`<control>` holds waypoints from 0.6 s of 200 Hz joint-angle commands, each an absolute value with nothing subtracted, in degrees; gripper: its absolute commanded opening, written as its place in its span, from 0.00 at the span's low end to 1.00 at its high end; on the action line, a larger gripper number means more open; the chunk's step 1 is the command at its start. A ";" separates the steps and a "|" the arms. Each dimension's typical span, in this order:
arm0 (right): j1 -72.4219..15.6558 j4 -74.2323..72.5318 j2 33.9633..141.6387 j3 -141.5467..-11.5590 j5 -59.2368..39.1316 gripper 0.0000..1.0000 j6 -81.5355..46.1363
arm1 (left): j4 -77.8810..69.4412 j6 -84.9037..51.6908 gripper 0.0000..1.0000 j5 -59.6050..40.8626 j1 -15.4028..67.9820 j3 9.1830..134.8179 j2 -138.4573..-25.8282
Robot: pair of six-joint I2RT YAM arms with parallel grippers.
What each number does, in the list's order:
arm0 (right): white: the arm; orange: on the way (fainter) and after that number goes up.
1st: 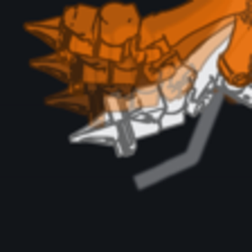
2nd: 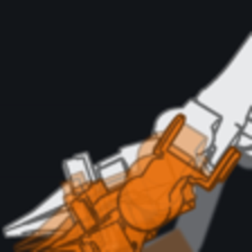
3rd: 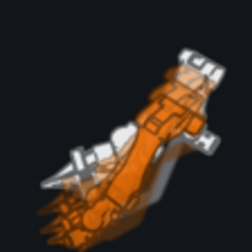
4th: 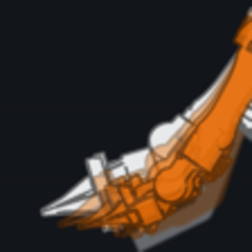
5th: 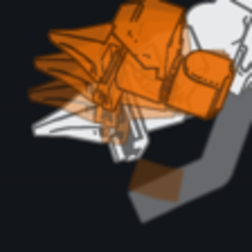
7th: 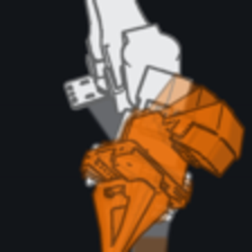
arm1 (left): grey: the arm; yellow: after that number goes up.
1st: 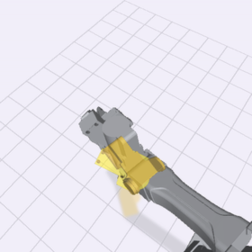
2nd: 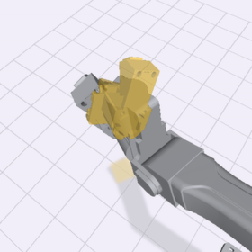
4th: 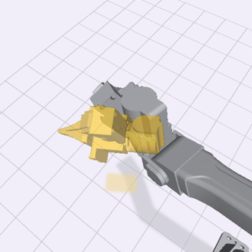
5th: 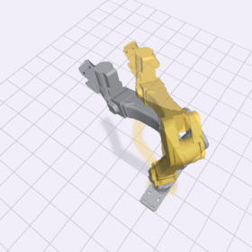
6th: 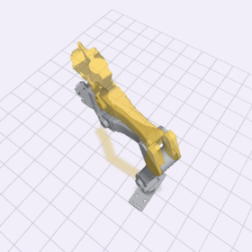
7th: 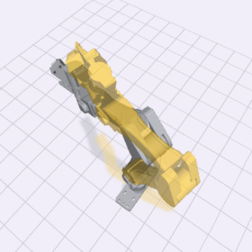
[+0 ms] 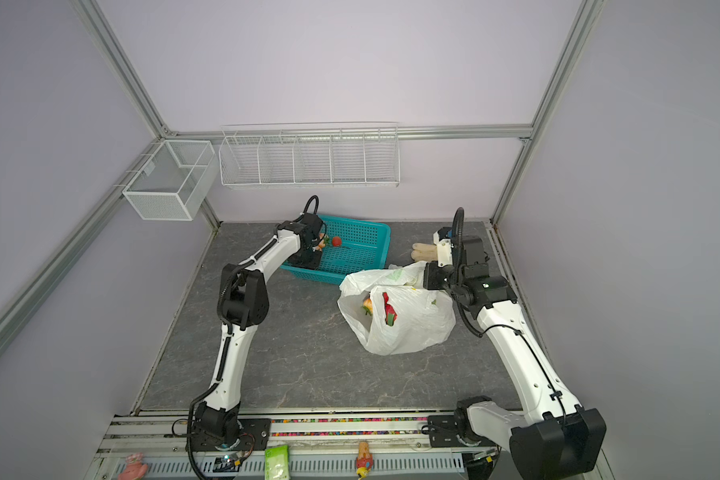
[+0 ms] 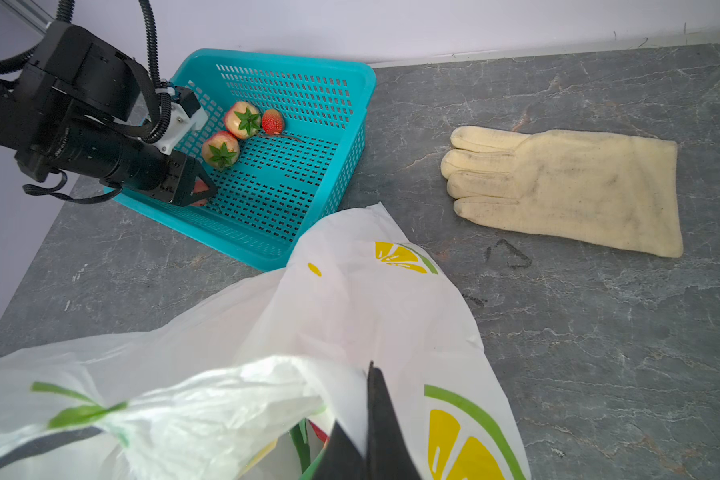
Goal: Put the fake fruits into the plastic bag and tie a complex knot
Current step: 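Grasp the remaining small peach in the basket with the left gripper, then carry the peach to the bag and lower it inside with the left gripper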
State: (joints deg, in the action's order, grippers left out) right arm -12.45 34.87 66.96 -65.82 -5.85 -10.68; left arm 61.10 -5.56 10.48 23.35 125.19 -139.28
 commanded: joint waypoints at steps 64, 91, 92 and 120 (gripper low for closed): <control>-12.15 34.47 66.53 -65.39 -5.81 0.06 -10.51 | 47.17 -9.81 0.28 2.92 23.15 106.03 -115.96; -12.17 34.42 66.70 -65.39 -6.04 0.06 -10.56 | 39.15 -12.13 0.28 -2.49 23.20 95.00 -105.83; -12.15 34.39 66.70 -65.39 -6.05 0.06 -10.56 | 38.69 -12.22 0.28 -2.65 23.16 94.39 -105.34; -12.18 34.00 66.93 -65.22 -6.33 0.06 -10.86 | 29.53 -16.74 0.28 -9.63 23.81 79.85 -93.18</control>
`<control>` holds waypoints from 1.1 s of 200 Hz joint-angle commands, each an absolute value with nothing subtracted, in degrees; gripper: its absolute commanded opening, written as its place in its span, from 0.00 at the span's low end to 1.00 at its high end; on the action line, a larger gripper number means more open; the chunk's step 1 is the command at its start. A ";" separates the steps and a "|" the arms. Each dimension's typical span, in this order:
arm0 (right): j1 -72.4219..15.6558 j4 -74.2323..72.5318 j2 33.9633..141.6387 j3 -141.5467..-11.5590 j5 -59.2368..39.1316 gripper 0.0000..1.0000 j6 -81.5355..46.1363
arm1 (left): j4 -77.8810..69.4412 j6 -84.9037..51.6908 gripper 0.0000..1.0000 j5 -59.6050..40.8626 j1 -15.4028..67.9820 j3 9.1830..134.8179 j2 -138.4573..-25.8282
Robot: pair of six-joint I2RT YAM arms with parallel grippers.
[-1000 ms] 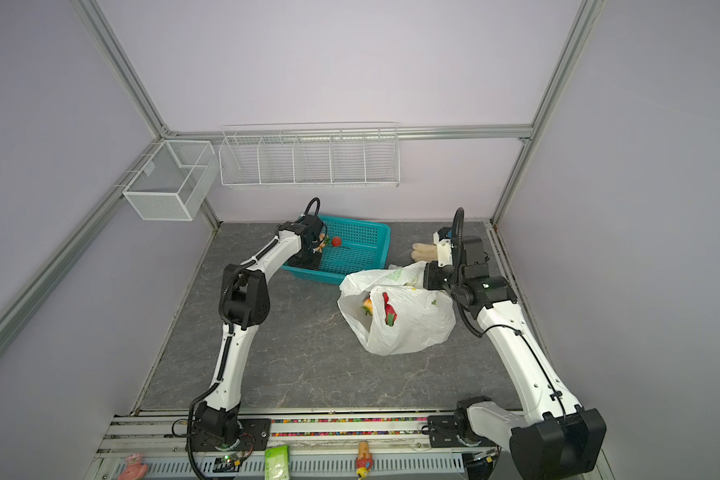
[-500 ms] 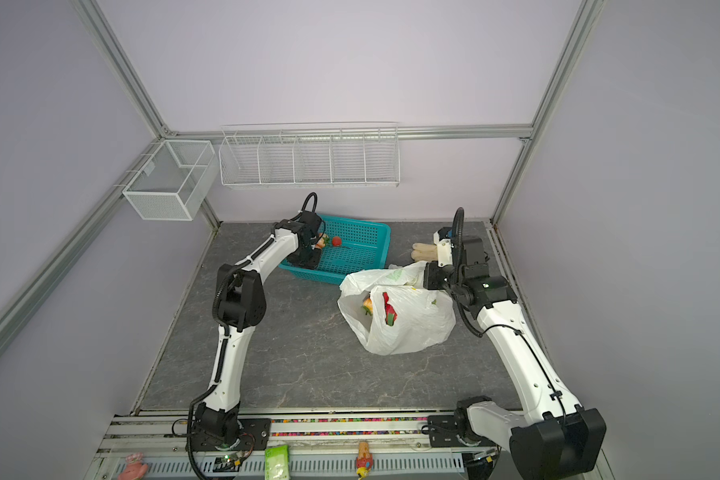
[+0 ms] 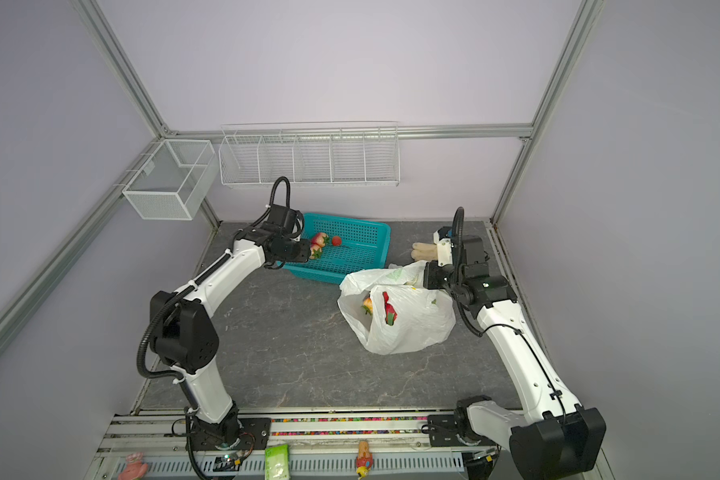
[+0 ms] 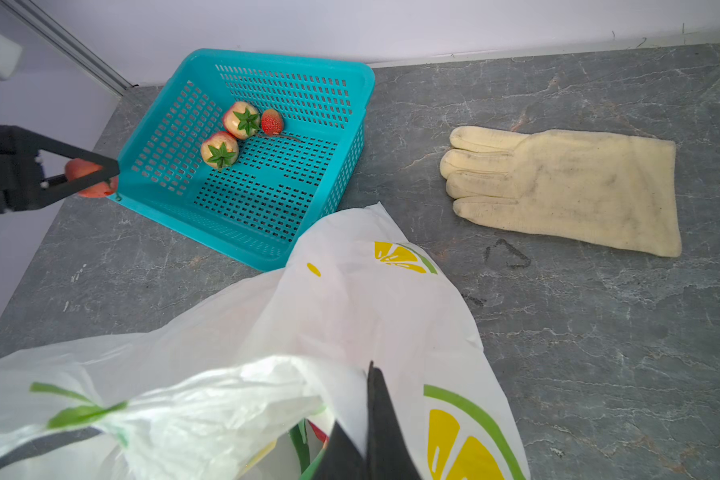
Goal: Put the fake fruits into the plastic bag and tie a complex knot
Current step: 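Carry the peach to the bag and lower it inside with the left gripper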
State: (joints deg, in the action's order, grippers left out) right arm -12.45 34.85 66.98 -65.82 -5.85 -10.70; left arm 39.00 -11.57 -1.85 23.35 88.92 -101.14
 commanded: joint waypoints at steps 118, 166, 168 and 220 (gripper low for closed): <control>-12.11 34.61 66.38 -65.55 -7.44 0.06 -10.91 | -2.09 -21.24 0.28 -2.71 56.23 44.75 -64.41; -12.13 35.78 64.51 -65.48 -7.56 0.06 -11.15 | -2.91 -22.21 0.29 6.24 56.19 53.55 -79.11; -12.13 35.77 64.44 -65.48 -7.56 0.06 -11.11 | -3.32 -22.27 0.29 6.42 56.17 53.66 -79.52; -12.10 36.66 64.77 -66.35 -8.10 0.06 -10.87 | -6.34 -23.60 0.32 11.82 56.07 60.48 -92.34</control>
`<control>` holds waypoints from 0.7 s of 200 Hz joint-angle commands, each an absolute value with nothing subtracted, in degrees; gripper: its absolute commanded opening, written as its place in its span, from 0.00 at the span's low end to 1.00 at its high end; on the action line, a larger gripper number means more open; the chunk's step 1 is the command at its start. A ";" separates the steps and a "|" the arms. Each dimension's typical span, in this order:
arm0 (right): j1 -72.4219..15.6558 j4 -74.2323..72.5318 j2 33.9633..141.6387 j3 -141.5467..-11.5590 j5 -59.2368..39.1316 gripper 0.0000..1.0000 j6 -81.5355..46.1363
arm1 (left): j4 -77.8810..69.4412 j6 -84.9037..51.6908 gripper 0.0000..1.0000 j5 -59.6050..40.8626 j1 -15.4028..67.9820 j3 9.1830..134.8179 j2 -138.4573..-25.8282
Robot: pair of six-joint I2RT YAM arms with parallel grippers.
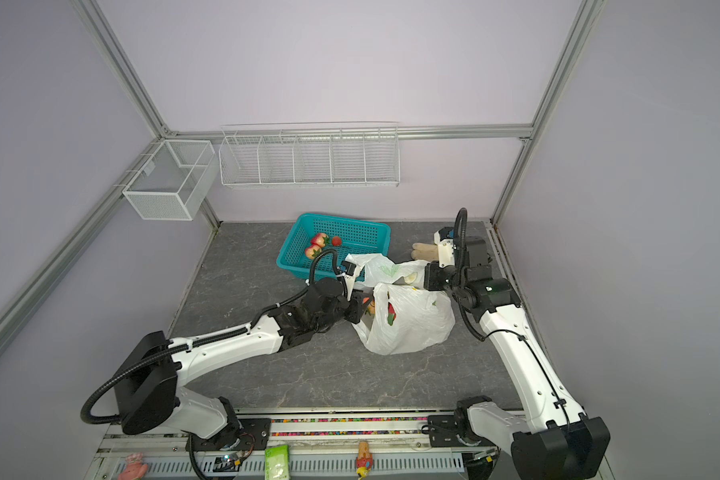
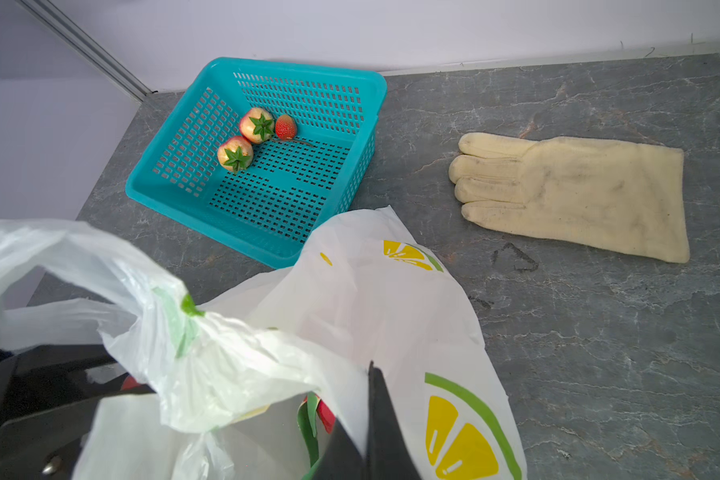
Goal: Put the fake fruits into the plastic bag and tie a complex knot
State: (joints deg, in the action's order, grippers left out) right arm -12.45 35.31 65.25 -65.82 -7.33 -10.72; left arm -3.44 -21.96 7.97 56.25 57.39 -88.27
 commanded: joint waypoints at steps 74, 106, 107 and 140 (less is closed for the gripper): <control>-12.13 37.27 65.66 -67.52 -8.46 0.06 -10.52 | -9.75 -24.40 0.49 6.28 56.60 68.19 -104.11; -12.10 36.95 65.10 -67.15 -8.00 0.06 -10.37 | -9.05 -21.53 0.64 10.04 56.26 67.41 -102.92; -12.07 36.93 65.12 -67.19 -7.95 0.06 -10.37 | -9.01 -21.45 0.65 10.16 56.25 67.37 -102.83; -12.14 37.11 64.74 -67.46 -7.48 0.06 -10.14 | -7.79 -20.15 0.74 12.01 55.40 65.79 -101.13</control>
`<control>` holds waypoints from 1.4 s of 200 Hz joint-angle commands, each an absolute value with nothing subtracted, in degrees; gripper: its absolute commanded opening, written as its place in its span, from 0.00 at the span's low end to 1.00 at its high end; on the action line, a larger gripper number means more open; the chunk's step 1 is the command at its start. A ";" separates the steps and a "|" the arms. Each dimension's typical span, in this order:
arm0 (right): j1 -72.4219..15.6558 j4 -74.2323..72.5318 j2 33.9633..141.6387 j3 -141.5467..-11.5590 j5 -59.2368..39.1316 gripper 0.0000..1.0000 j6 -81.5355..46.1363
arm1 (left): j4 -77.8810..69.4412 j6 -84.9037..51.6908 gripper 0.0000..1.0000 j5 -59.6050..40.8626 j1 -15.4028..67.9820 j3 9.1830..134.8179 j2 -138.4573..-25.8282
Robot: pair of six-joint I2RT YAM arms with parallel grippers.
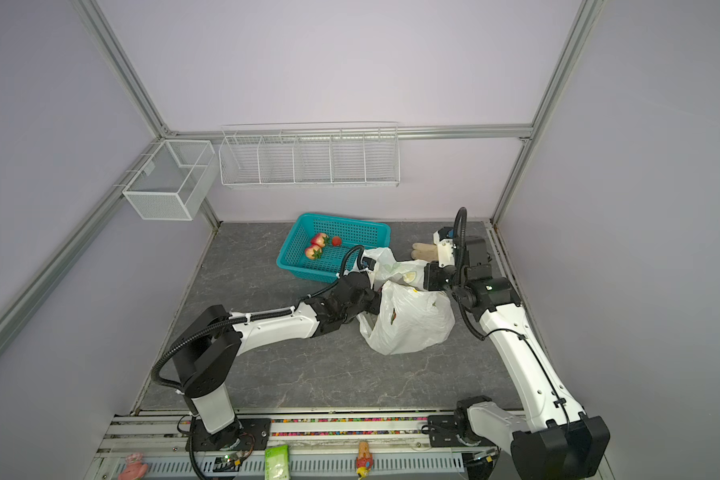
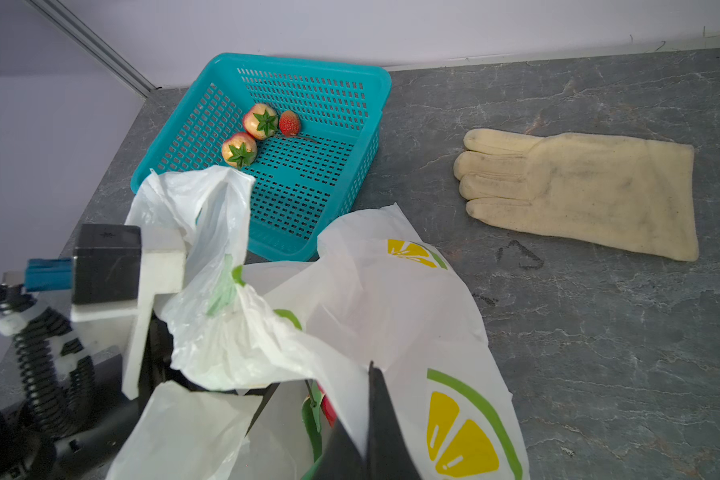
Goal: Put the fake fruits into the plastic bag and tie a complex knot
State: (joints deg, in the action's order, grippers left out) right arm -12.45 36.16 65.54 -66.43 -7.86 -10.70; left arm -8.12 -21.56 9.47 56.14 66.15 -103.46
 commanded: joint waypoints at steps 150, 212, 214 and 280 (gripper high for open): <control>-12.08 36.98 65.98 -67.50 -7.20 0.06 -10.80 | -6.98 -10.77 0.78 5.62 56.21 65.64 -104.21; -12.17 37.00 65.69 -66.88 -6.27 0.06 -10.04 | -10.99 -15.69 0.79 9.81 56.21 61.23 -103.91; -12.14 37.05 65.77 -66.88 -6.36 0.06 -10.02 | -11.58 -16.01 0.79 9.35 56.15 60.94 -103.61; -12.16 36.94 66.25 -66.97 -6.83 0.06 -10.55 | -30.83 -30.21 0.82 -6.83 55.72 60.29 -102.11</control>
State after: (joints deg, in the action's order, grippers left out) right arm -12.45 36.38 66.39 -66.43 -6.90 -10.68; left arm -20.40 -22.59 0.78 55.83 59.66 -102.32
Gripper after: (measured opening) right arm 0.066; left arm 0.819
